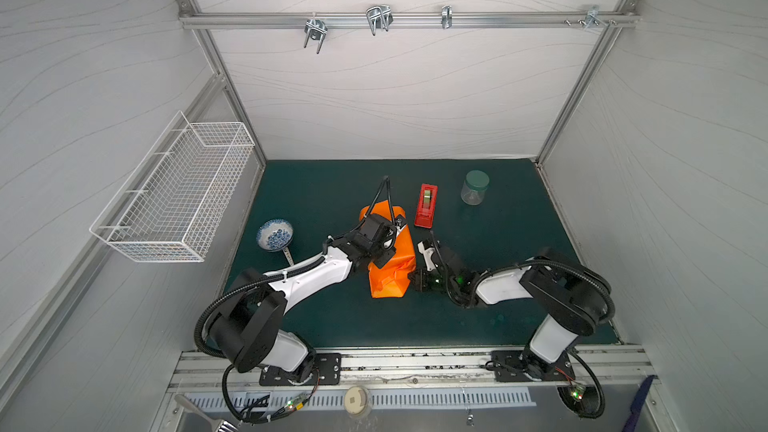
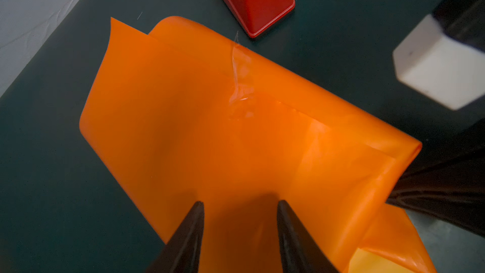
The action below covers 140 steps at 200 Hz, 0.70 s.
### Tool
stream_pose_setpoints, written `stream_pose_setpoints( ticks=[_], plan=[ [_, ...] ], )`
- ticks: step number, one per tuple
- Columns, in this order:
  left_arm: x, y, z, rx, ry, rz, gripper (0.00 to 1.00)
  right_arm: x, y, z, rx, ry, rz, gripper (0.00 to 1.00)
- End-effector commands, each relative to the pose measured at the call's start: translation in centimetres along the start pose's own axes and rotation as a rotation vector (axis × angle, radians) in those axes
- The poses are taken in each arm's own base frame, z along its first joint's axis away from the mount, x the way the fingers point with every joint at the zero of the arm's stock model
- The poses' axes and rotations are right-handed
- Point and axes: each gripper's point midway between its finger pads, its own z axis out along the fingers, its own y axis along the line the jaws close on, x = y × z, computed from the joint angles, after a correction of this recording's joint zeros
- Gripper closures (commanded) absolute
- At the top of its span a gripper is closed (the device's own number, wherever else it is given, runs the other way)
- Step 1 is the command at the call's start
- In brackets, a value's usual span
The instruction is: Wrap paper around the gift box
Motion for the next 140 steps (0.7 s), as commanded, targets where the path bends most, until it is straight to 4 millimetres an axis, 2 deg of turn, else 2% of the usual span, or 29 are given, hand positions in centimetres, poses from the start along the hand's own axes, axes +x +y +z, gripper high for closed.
stream_pose_setpoints(
  ticks=[1, 58, 89, 116, 140],
  plan=[
    [2.8, -0.8, 1.0, 0.03, 0.09, 0.013, 0.52, 3.6, -1.0, -0.2, 0.044, 0.093, 0.015, 0.94],
    [2.7, -0.7, 0.8, 0.025, 0.088, 0.014, 0.52, 7.0, -0.9, -0.9, 0.064, 0.146, 0.002, 0.95],
    [2.7, -0.7, 0.8, 0.023, 0.088, 0.012, 0.52, 8.2, -0.8, -1.3, 0.064, 0.161, -0.007, 0.96],
    [2.4, -0.5, 0.8, 0.02, 0.081, 0.007, 0.49, 8.4, 0.1, -1.3, 0.034, 0.178, -0.027, 0.96],
    [1.3, -0.4, 0.5, 0.024, 0.062, -0.006, 0.41, 7.3, 1.6, -2.1, -0.002, 0.164, -0.074, 0.94]
  ],
)
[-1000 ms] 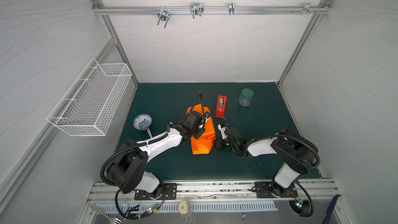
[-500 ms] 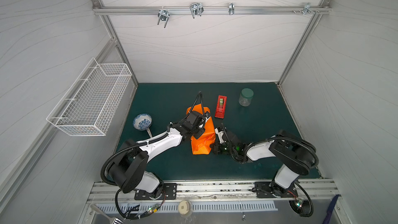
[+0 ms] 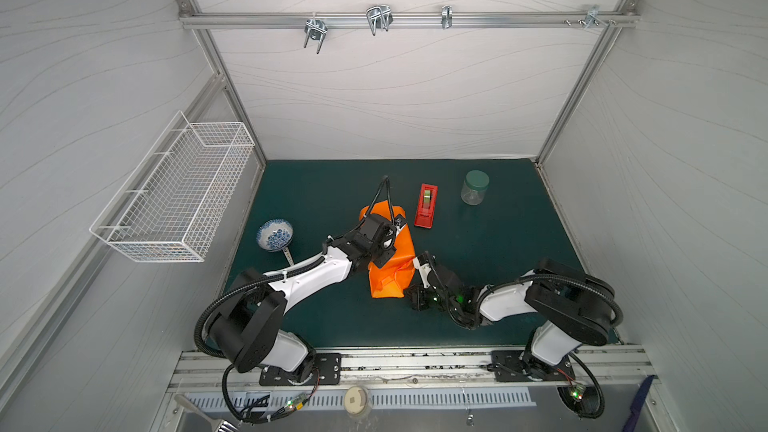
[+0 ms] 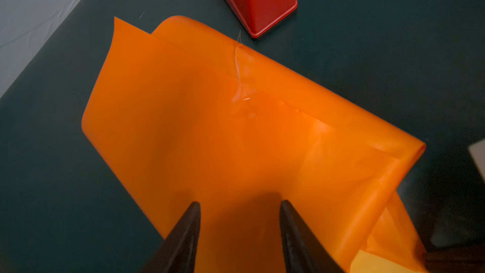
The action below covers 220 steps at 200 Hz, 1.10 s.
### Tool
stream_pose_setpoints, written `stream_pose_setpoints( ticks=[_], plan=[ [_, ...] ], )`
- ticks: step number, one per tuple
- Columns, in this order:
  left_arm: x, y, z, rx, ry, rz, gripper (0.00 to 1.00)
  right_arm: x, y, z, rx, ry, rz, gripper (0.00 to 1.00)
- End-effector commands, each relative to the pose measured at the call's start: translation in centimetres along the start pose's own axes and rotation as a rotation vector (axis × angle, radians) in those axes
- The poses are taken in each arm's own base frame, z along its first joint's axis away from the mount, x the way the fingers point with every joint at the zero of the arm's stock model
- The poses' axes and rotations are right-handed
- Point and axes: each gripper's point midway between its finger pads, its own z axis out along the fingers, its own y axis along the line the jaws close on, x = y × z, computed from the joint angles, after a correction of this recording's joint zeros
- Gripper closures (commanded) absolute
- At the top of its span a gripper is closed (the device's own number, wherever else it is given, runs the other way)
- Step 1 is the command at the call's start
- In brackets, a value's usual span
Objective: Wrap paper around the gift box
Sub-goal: 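Lay the box down on the table and open both grippers, then move both grippers to the sides of the box and grasp it again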
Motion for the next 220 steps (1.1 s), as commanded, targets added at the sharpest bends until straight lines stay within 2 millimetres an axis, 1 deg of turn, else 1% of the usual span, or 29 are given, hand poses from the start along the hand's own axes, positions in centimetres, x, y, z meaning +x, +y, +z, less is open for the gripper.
stream_pose_setpoints(
  ticks=[1, 15, 25, 39, 45, 56, 75, 93, 111, 125, 131, 132, 134, 140, 153, 169, 187, 220],
  plan=[
    [1.3, -0.4, 0.4, 0.025, 0.062, 0.001, 0.41, 3.0, -0.6, -1.1, 0.031, 0.13, -0.033, 0.94],
    [0.0, -0.3, -0.4, 0.04, 0.023, -0.021, 0.35, 1.6, 0.0, -2.2, 0.022, 0.103, -0.061, 0.9],
    [-1.3, -0.3, -1.4, 0.05, -0.028, -0.048, 0.32, 0.2, 0.5, -3.3, 0.012, 0.071, -0.082, 0.86],
    [-3.0, 0.2, -3.2, 0.051, -0.108, -0.122, 0.29, -1.6, 0.3, -4.7, 0.02, 0.035, -0.088, 0.78],
    [-3.6, 0.4, -4.0, 0.047, -0.139, -0.153, 0.28, -2.6, 0.4, -5.4, 0.013, 0.012, -0.092, 0.74],
    [-4.2, 0.7, -5.4, 0.047, -0.189, -0.221, 0.27, -4.3, 0.0, -6.5, 0.022, -0.025, -0.084, 0.67],
    [-3.3, 1.8, -7.1, 0.002, -0.228, -0.369, 0.26, -7.3, -0.9, -8.0, 0.048, -0.077, -0.049, 0.55],
    [-1.2, 2.7, -7.8, -0.03, -0.222, -0.535, 0.23, -10.2, -1.6, -8.5, 0.062, -0.118, -0.003, 0.46],
    [0.3, 3.7, -7.7, 0.006, -0.22, -0.73, 0.21, -12.4, -1.6, -7.7, 0.055, -0.102, 0.044, 0.4],
    [0.5, 4.3, -7.1, 0.089, -0.218, -0.876, 0.21, -13.7, -1.3, -6.4, 0.029, -0.075, 0.079, 0.36],
    [0.5, 4.5, -6.8, 0.125, -0.207, -0.931, 0.22, -14.0, -1.2, -5.7, 0.014, -0.058, 0.091, 0.34],
    [0.4, 4.3, -6.7, 0.14, -0.204, -0.934, 0.22, -14.1, -1.2, -5.6, 0.011, -0.057, 0.091, 0.34],
    [0.5, 4.7, -6.6, 0.137, -0.201, -0.952, 0.22, -14.1, -1.1, -5.3, 0.008, -0.052, 0.094, 0.33],
    [0.5, 4.8, -6.1, 0.155, -0.184, -0.984, 0.23, -14.3, -1.0, -4.6, -0.003, -0.036, 0.098, 0.32],
    [0.2, 4.9, -5.1, 0.189, -0.16, -1.008, 0.24, -14.6, -0.8, -3.1, -0.025, 0.005, 0.117, 0.29],
    [-0.1, 4.3, -3.7, 0.231, -0.118, -1.013, 0.25, -14.4, -0.7, -1.8, -0.05, 0.044, 0.133, 0.29],
    [-0.4, 3.5, -2.4, 0.287, -0.084, -1.02, 0.27, -14.0, -0.5, -1.3, -0.072, 0.062, 0.143, 0.29],
    [-1.5, 2.0, -1.3, 0.405, -0.07, -1.023, 0.31, -13.0, 0.1, -1.7, -0.094, 0.071, 0.136, 0.3]
  ],
)
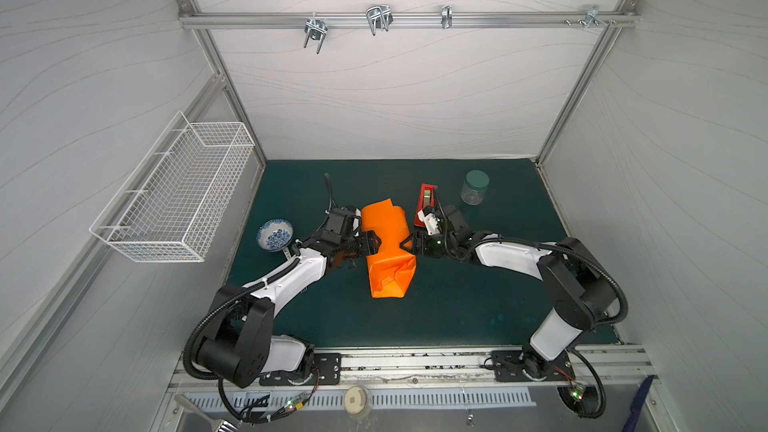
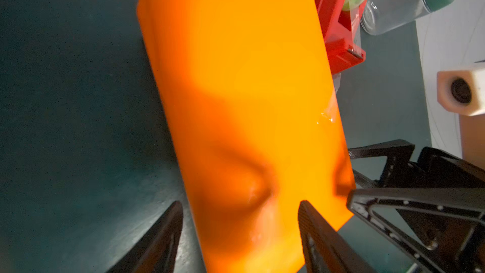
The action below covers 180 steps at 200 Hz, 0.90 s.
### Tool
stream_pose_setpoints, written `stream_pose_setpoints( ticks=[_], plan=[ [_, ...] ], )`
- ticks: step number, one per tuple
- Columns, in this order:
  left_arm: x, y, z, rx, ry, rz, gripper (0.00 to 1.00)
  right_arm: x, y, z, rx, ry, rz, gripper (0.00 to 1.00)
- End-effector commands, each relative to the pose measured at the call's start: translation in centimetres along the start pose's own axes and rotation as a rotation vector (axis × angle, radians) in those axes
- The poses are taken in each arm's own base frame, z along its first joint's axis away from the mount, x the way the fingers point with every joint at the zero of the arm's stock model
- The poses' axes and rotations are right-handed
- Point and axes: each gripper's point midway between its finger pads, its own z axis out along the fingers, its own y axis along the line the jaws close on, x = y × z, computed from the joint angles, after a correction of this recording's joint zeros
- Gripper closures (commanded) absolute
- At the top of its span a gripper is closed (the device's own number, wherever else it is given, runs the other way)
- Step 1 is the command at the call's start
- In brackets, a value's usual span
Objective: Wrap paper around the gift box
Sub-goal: 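Move both grippers to the sides of the box and grasp it again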
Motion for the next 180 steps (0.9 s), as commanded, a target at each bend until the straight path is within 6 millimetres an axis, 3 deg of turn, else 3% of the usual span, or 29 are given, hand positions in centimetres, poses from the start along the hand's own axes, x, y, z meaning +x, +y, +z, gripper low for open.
stream_pose_setpoints(
  ticks=[1, 36, 57, 88, 111, 128, 150, 180],
  plan=[
    [-1.9, -3.7, 0.0, 0.16, -0.011, -0.006, 0.31, 1.0, 1.2, -0.5, -0.05, 0.024, 0.001, 0.3],
    [-1.5, -5.3, 0.8, 0.224, 0.026, 0.007, 0.31, 2.0, 1.0, -1.7, -0.054, 0.008, 0.003, 0.31],
    [-1.6, -4.9, 0.4, 0.187, 0.018, 0.031, 0.29, 2.3, 0.6, -2.7, -0.024, -0.013, -0.006, 0.31],
    [-2.4, -1.2, -2.5, 0.015, -0.116, 0.025, 0.23, 1.5, -1.0, -5.0, 0.128, -0.072, -0.099, 0.25],
    [-0.2, 1.8, -4.2, -0.099, -0.123, -0.032, 0.23, 0.8, -0.7, -6.2, 0.203, -0.089, -0.207, 0.24],
    [2.6, 3.8, -4.6, -0.158, -0.065, -0.097, 0.29, 0.8, 1.6, -6.0, 0.187, -0.074, -0.313, 0.29],
    [5.5, 4.7, -4.4, -0.137, -0.015, -0.146, 0.44, 0.9, 4.3, -4.3, 0.122, -0.02, -0.367, 0.47],
    [7.6, 4.6, -3.6, -0.069, 0.023, -0.157, 0.64, 0.7, 5.0, -1.8, 0.095, 0.037, -0.378, 0.63]
  ],
)
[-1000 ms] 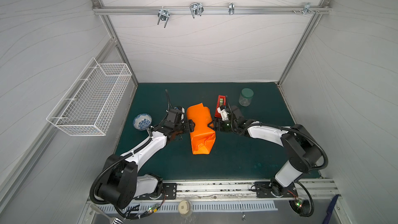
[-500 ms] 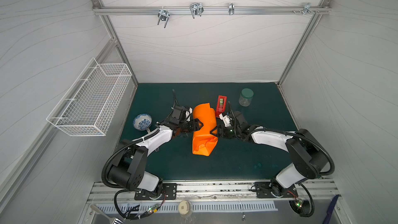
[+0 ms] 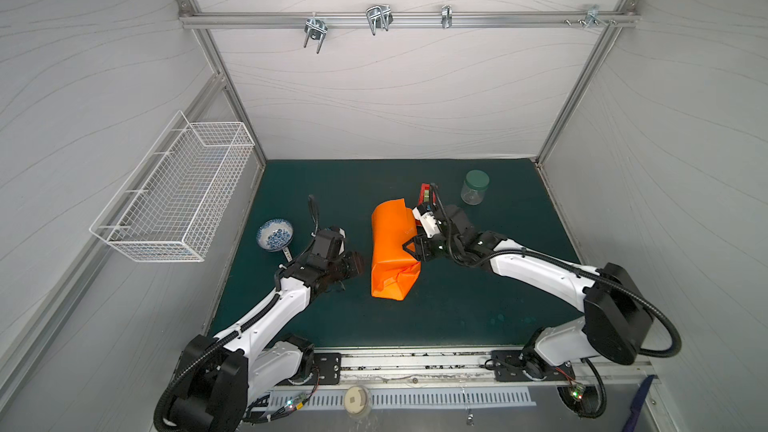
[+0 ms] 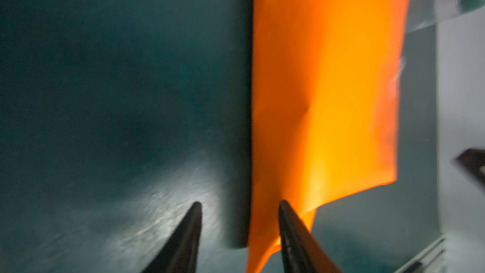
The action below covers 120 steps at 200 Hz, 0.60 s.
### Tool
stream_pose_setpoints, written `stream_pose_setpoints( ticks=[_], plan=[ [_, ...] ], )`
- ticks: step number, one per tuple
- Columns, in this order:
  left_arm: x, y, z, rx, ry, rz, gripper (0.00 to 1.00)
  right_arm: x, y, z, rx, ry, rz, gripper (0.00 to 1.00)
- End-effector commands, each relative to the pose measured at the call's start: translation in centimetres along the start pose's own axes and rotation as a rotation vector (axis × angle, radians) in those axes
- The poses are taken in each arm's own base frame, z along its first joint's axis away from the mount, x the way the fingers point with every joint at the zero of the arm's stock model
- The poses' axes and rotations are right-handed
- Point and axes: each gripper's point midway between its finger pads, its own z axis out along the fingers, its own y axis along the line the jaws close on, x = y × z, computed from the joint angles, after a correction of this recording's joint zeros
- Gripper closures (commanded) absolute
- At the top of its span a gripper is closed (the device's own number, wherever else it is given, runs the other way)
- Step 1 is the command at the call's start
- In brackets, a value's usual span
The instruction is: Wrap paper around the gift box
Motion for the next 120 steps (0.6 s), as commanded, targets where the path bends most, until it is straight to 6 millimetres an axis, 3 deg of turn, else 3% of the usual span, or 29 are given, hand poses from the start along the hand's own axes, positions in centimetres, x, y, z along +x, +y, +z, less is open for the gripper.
stream_pose_setpoints(
  ticks=[1, 40, 120],
  plan=[
    [0.7, -0.6, 0.1, 0.056, 0.017, -0.022, 0.65, 1.5, -0.4, 1.9, 0.003, 0.097, -0.028, 0.64],
    [2.1, -1.5, 1.4, 0.152, 0.063, -0.007, 0.83, 2.9, -1.3, 4.0, 0.007, 0.162, -0.009, 0.72],
    [3.9, -4.9, 2.9, 0.246, 0.115, 0.033, 0.89, 4.4, -2.3, 4.6, 0.022, 0.183, 0.017, 0.75]
  ],
)
